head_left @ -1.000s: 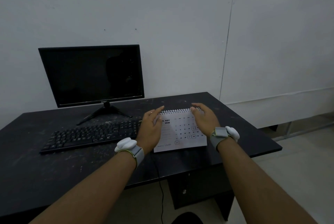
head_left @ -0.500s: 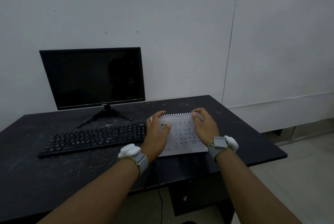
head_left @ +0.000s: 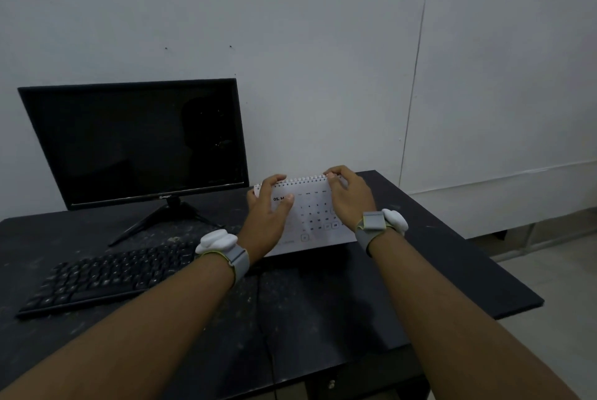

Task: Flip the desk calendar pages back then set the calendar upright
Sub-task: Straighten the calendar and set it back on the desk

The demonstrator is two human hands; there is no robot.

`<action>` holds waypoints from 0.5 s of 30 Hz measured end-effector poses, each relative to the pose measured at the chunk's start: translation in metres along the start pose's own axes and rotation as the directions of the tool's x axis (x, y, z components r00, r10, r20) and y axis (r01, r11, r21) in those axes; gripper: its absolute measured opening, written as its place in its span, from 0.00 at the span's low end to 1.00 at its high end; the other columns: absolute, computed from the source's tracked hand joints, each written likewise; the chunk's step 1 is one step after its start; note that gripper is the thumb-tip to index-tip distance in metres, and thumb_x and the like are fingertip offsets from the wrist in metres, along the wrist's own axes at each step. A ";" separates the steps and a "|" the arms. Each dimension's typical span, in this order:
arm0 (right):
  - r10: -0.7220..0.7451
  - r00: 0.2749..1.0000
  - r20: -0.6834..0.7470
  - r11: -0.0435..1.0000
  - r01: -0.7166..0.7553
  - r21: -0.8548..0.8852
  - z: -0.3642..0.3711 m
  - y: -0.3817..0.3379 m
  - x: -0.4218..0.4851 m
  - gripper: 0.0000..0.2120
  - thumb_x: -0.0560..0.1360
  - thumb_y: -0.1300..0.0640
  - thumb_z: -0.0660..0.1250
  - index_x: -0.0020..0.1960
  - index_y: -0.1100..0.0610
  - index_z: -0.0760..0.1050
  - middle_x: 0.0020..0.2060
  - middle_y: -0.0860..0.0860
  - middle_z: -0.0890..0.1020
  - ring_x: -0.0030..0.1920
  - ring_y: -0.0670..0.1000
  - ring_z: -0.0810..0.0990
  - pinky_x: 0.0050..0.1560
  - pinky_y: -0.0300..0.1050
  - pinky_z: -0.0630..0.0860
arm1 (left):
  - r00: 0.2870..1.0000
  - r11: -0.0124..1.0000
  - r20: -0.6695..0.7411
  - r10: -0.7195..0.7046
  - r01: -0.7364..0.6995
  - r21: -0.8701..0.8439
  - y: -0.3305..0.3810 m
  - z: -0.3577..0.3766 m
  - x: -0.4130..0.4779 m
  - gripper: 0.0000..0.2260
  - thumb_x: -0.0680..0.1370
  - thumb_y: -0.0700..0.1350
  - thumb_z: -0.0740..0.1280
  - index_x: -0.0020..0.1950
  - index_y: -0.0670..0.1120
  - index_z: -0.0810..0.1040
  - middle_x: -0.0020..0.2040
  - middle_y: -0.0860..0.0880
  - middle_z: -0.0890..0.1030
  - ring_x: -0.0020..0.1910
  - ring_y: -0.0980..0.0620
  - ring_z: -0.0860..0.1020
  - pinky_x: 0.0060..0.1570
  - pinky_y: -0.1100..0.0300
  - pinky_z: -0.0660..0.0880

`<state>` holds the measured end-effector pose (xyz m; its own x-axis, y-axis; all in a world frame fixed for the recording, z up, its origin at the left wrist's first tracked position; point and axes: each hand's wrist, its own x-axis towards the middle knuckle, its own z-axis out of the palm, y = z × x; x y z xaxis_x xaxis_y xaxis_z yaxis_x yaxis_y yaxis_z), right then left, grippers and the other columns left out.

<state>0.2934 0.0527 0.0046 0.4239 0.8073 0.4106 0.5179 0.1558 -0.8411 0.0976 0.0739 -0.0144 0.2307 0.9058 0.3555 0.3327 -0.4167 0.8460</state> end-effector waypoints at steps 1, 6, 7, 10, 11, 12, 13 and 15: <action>-0.002 1.000 0.002 1.000 0.002 0.009 0.003 0.002 0.007 0.11 0.86 0.53 0.63 0.57 0.53 0.84 0.52 0.54 0.87 0.54 0.57 0.84 0.50 0.50 0.78 | 1.000 1.000 0.003 0.004 -0.004 0.004 -0.003 0.001 0.009 0.19 0.86 0.53 0.64 0.77 0.60 0.69 0.76 0.43 0.62 0.67 0.47 0.71 0.66 0.57 0.66; 0.012 1.000 0.010 1.000 -0.012 0.026 0.025 0.015 0.042 0.12 0.87 0.54 0.62 0.59 0.53 0.84 0.53 0.57 0.86 0.54 0.63 0.84 0.55 0.59 0.82 | 1.000 1.000 0.023 -0.012 0.012 0.002 -0.022 0.006 0.054 0.22 0.84 0.49 0.69 0.76 0.63 0.69 0.74 0.46 0.61 0.60 0.50 0.75 0.57 0.64 0.72; 0.009 1.000 0.012 1.000 -0.009 0.028 0.028 0.017 0.049 0.12 0.87 0.54 0.62 0.59 0.54 0.84 0.52 0.57 0.86 0.52 0.63 0.84 0.54 0.59 0.82 | 1.000 1.000 0.025 -0.017 0.017 -0.006 -0.026 0.007 0.060 0.23 0.83 0.48 0.70 0.75 0.63 0.69 0.74 0.47 0.61 0.57 0.54 0.76 0.51 0.70 0.73; 0.004 1.000 0.028 1.000 -0.004 0.015 0.035 0.024 0.065 0.12 0.86 0.55 0.62 0.59 0.54 0.85 0.53 0.56 0.87 0.53 0.60 0.84 0.54 0.56 0.82 | 0.999 0.999 0.046 -0.026 0.027 -0.023 -0.039 0.010 0.074 0.27 0.81 0.44 0.71 0.74 0.65 0.68 0.72 0.47 0.62 0.55 0.58 0.76 0.40 0.77 0.74; 0.002 0.999 0.035 1.000 -0.002 0.005 0.040 0.028 0.073 0.12 0.86 0.55 0.62 0.59 0.54 0.85 0.54 0.56 0.87 0.55 0.59 0.84 0.55 0.55 0.82 | 0.998 0.999 0.051 -0.029 0.030 -0.026 -0.044 0.012 0.081 0.28 0.81 0.43 0.72 0.73 0.66 0.68 0.72 0.46 0.62 0.55 0.58 0.76 0.40 0.76 0.74; 0.001 0.999 0.041 1.000 -0.001 -0.003 0.042 0.031 0.079 0.12 0.86 0.54 0.62 0.59 0.53 0.85 0.54 0.56 0.87 0.54 0.59 0.84 0.55 0.55 0.82 | 0.998 0.999 0.055 -0.032 0.033 -0.027 -0.047 0.013 0.086 0.28 0.80 0.42 0.72 0.73 0.67 0.68 0.72 0.46 0.62 0.55 0.57 0.76 0.42 0.75 0.74; 0.002 0.999 0.046 1.000 -0.002 -0.006 0.044 0.033 0.083 0.12 0.87 0.54 0.62 0.59 0.53 0.85 0.54 0.56 0.86 0.53 0.59 0.84 0.54 0.56 0.82 | 0.998 0.999 0.054 -0.033 0.035 -0.027 -0.048 0.014 0.090 0.29 0.80 0.42 0.72 0.73 0.67 0.68 0.71 0.46 0.62 0.55 0.57 0.76 0.44 0.73 0.75; 0.001 0.999 0.047 1.000 -0.001 -0.007 0.049 0.036 0.092 0.12 0.87 0.53 0.62 0.60 0.53 0.84 0.54 0.57 0.86 0.52 0.60 0.84 0.53 0.57 0.83 | 0.998 0.999 0.048 -0.035 0.037 -0.027 -0.051 0.014 0.099 0.29 0.79 0.42 0.72 0.72 0.68 0.67 0.71 0.46 0.62 0.56 0.55 0.77 0.51 0.65 0.78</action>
<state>0.3147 0.1606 -0.0056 0.3891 0.8333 0.3928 0.5227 0.1514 -0.8390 0.1168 0.1834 -0.0278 0.2619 0.9153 0.3060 0.3163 -0.3810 0.8688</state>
